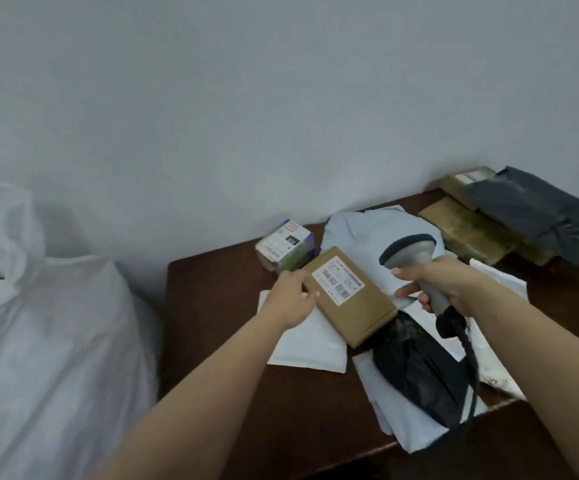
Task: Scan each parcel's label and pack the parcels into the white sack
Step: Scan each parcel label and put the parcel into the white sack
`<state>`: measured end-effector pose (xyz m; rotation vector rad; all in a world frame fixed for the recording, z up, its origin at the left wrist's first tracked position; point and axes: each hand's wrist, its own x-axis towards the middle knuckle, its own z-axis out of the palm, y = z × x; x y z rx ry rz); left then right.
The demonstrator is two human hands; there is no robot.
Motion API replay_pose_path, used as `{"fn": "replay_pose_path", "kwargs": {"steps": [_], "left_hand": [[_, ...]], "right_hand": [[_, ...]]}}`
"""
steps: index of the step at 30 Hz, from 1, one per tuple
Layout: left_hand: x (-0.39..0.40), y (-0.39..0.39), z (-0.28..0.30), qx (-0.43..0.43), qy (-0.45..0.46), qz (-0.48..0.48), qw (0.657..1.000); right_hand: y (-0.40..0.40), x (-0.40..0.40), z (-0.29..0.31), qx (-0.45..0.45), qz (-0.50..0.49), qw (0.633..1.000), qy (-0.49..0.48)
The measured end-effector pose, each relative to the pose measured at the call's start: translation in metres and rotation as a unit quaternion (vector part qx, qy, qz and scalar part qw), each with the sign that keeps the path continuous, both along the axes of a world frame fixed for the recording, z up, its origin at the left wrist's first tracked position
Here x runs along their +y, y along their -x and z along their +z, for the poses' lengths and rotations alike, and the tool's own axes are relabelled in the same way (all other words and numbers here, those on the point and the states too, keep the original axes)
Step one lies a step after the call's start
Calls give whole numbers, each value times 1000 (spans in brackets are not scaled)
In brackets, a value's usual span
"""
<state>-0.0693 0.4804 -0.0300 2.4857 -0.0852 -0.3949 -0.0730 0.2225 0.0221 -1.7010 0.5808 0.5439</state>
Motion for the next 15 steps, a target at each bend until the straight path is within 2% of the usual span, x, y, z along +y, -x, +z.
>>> {"fn": "replay_pose_path", "kwargs": {"steps": [4,9,12,15], "left_hand": [[-46,3,-33,65,24,92,993],[-76,6,-48,159,22,177,971],[-84,9,-56,204,110,251,940],[-93,11,-58,210,201,321,901]], "right_hand": [[-26,-18,-34,-22,1,1000,-2],[-38,-15,-64,-1,16,999,-40],[-40,-10,-74,18,17,998,-63],[-40,-10,-80,22,22,997,-71]]}}
